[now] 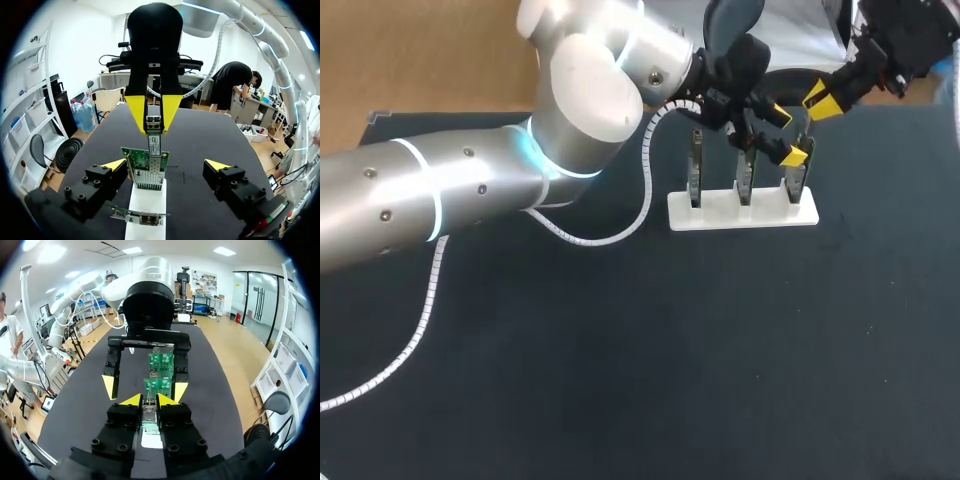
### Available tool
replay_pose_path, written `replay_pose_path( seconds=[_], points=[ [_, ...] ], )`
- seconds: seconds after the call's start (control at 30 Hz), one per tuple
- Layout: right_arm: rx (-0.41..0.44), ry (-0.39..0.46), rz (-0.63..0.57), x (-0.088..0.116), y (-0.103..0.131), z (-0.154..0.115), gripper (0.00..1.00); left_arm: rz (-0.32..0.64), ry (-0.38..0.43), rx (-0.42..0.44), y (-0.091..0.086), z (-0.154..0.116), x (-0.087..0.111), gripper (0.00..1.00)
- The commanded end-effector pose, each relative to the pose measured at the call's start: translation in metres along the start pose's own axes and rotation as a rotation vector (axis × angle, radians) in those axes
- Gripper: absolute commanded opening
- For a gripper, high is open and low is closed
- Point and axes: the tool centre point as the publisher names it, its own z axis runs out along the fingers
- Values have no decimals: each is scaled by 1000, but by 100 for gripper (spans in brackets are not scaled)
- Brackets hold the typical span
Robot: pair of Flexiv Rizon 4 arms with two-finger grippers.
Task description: Pick up the optical module with the left hand, and insert it into the network port with the right hand.
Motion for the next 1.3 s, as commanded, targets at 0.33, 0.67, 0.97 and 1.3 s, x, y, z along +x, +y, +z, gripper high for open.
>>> replay_pose_path(
  seconds=[0.33, 0.67, 0.97, 1.3],
  points=[
    [20, -37, 13, -5, 4, -4, 100, -2, 7, 4, 2, 1, -1, 100],
    [46, -142, 12, -20, -2, -18, 100, -2, 7, 4, 2, 1, -1, 100],
    [49, -133, -5, -22, -3, -14, 0, -2, 7, 4, 2, 1, -1, 100],
    [48, -124, -2, -20, -4, -11, 0, -2, 7, 4, 2, 1, -1, 100]
  ],
)
